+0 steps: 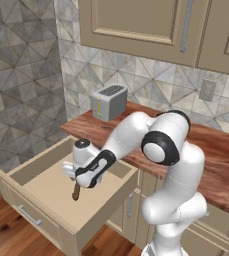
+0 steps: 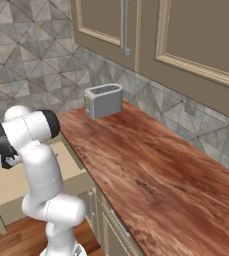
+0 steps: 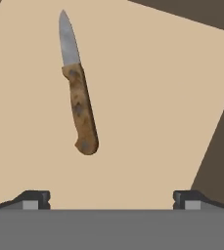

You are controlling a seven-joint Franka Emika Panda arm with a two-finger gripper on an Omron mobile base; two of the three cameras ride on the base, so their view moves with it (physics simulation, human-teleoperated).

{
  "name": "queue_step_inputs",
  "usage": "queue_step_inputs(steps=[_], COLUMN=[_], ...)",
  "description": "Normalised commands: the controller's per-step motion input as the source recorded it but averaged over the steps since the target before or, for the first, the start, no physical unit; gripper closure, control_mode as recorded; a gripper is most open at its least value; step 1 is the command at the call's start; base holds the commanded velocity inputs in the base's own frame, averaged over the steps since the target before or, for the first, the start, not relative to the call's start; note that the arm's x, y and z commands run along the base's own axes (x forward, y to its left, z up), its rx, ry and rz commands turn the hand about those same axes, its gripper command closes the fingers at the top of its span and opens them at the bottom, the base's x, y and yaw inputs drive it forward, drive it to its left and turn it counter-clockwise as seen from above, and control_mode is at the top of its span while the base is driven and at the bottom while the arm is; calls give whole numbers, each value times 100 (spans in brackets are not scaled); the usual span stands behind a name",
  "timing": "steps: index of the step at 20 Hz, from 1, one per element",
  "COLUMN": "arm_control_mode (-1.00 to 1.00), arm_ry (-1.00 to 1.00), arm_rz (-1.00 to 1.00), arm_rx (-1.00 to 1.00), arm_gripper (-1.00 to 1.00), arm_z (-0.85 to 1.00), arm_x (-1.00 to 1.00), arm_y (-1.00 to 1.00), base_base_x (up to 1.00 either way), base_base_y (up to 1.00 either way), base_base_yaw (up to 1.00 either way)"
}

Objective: Pick up the knife from the drawer and place it on the cutting board. Then place the meat from the plate to the cutting board.

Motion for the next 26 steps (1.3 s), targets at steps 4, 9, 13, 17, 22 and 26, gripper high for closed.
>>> queue_step_inputs(steps=[4,9,13,17,22,26], arm_control_mode=[-100,-100,-100,-100,-100,-100], arm_ry=[4,2,0,1,11,2], arm_rz=[0,0,0,0,0,0], arm_rx=[-7,-1,0,-1,-6,-7], arm_gripper=[-100,-100,-100,-100,-100,-100], arm_z=[-39,-36,-26,-22,-21,-25], arm_x=[10,16,20,22,27,31], arm_y=[0,9,25,19,2,2], base_base_x=[0,0,0,0,0,0], base_base_y=[0,0,0,0,0,0], base_base_yaw=[0,0,0,0,0,0])
